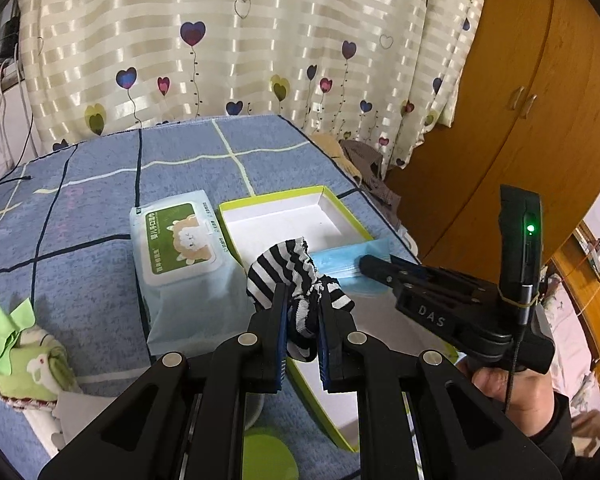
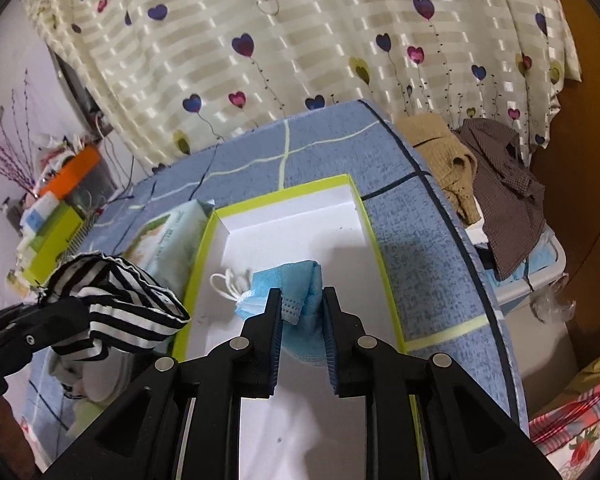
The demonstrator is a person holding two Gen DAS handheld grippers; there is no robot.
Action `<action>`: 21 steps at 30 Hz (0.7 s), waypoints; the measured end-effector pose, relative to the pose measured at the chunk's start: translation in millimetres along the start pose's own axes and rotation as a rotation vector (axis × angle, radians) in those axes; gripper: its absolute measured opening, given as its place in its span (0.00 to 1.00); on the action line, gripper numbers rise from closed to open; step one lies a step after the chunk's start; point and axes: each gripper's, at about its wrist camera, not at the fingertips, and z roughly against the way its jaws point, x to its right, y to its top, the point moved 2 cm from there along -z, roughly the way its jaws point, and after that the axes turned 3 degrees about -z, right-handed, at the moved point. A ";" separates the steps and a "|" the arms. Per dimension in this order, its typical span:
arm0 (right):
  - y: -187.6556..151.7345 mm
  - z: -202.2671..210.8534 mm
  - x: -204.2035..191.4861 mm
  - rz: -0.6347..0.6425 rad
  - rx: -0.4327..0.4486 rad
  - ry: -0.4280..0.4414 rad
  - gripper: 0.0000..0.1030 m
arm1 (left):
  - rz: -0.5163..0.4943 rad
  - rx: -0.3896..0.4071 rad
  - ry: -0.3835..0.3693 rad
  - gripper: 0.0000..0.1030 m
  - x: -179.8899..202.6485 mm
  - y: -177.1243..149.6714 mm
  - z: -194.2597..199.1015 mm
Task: Organize soft objects
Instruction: 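Carry the mask and striped sock over the white tray with both grippers, then open both grippers to drop the mask and sock into the tray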
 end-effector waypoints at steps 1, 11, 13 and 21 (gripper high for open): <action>0.4 -4.3 0.9 0.003 -0.006 -0.004 0.19 | 0.000 -0.005 0.002 0.13 -0.2 0.5 -2.4; 7.8 -1.6 6.4 0.027 0.034 -0.056 0.57 | -0.007 -0.060 -0.004 0.13 3.0 3.1 -29.8; 7.2 4.3 7.6 0.024 0.042 -0.052 0.57 | -0.012 -0.075 -0.013 0.13 5.4 2.8 -35.1; 3.6 25.9 12.0 0.013 0.060 -0.026 0.57 | -0.009 -0.126 -0.023 0.16 9.6 5.6 -55.5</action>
